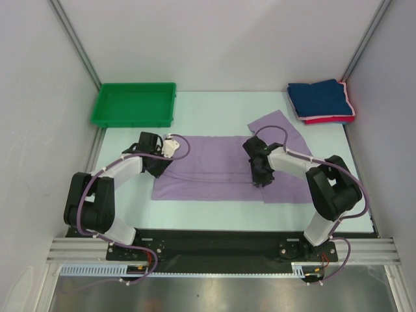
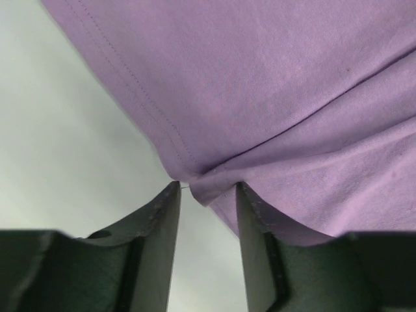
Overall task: Fold and stack the t-shirts
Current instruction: Fold the tshirt
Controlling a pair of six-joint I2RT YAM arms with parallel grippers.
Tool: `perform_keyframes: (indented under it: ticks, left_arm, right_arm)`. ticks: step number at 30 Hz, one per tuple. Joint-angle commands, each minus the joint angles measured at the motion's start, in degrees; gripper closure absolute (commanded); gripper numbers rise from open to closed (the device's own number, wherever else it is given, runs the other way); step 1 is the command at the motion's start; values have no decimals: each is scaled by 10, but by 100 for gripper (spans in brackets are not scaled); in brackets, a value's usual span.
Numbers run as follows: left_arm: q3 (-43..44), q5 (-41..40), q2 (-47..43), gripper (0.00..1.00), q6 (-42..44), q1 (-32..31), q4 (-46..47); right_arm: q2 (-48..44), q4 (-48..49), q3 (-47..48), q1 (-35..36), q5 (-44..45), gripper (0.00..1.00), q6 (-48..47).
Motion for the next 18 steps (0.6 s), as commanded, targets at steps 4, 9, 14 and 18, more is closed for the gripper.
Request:
perform_keyframes:
  ticks: [4,9,14,18]
  left_arm:
    - [-1,17,-23,67,2,3,5]
    - [3,20,-19,97,1,4,2]
    - [8,24,-18,100,0,3,2]
    - [10,25,-20,99,0,3,-1]
  right_arm:
    - [15,19,18,-3,34,86,-5]
    - [16,2,40,-2,49,100,-4]
    - [20,-10,61,-6,58,100,-12]
    - [28,-30,79,-6,54,83,-19]
